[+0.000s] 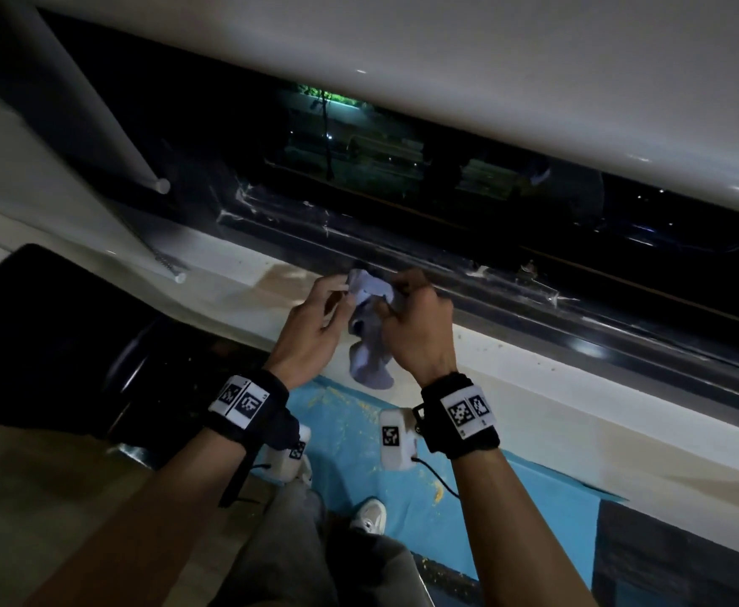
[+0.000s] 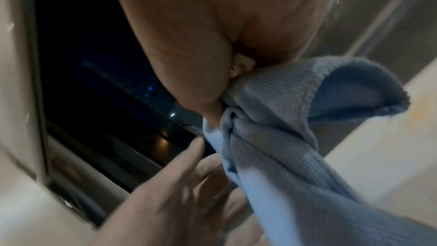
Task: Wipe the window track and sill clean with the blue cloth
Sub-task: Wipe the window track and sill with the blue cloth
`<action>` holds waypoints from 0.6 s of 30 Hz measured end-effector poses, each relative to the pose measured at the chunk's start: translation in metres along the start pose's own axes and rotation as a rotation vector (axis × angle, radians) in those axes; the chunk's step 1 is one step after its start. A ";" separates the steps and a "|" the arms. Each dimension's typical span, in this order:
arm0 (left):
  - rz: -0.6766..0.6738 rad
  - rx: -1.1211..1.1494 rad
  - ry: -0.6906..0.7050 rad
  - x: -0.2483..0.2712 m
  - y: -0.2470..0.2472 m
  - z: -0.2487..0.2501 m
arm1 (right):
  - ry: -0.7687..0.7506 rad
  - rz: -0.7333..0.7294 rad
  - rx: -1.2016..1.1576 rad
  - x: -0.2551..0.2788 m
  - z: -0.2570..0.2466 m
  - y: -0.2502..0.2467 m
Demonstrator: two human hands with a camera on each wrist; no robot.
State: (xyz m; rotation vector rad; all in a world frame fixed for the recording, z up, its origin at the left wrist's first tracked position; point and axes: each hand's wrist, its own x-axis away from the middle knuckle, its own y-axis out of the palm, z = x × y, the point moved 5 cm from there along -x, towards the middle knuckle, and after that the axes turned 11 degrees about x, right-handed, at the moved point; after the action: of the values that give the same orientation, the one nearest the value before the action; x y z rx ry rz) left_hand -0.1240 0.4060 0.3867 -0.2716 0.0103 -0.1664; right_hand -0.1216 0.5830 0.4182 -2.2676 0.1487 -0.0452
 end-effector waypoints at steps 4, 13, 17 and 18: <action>0.027 0.083 -0.105 -0.002 -0.034 -0.008 | 0.060 -0.150 -0.176 -0.012 -0.039 0.034; 0.161 -0.100 0.058 -0.043 -0.126 -0.051 | 0.019 -0.341 -0.408 -0.034 -0.099 0.090; 0.291 -0.342 0.052 -0.069 -0.164 -0.061 | -0.170 0.027 0.130 -0.048 -0.089 0.077; 0.333 -0.394 0.043 -0.075 -0.174 -0.063 | -0.188 0.118 0.243 -0.051 -0.084 0.072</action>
State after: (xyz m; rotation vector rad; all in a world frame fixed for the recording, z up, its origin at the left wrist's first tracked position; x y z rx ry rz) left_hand -0.2281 0.2359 0.3714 -0.6538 0.1310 0.1649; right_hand -0.1857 0.4795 0.4178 -2.0041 0.1678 0.2018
